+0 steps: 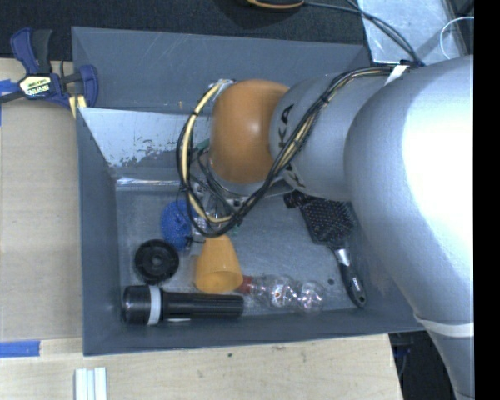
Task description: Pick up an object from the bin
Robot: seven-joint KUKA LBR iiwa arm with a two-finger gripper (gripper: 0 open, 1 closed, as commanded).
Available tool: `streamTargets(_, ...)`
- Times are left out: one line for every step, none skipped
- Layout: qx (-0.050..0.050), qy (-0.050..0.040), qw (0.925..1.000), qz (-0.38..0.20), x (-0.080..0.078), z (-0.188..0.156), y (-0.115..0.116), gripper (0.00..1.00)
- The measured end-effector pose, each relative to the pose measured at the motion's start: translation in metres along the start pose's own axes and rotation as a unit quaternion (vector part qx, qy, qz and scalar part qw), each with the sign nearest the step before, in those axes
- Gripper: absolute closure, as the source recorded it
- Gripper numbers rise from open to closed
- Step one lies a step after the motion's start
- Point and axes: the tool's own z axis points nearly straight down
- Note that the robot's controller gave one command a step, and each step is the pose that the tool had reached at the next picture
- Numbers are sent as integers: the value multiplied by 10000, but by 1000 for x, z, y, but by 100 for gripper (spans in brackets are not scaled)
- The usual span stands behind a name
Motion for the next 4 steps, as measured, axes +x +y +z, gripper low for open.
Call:
streamTargets(-22,-44,9914,1309,-11,4,5,0)
streamTargets(-24,-39,9957,927,-10,3,9,100)
streamTargets(-24,-39,9957,928,-10,3,9,100)
streamTargets(-22,-36,9957,929,-10,1,9,100)
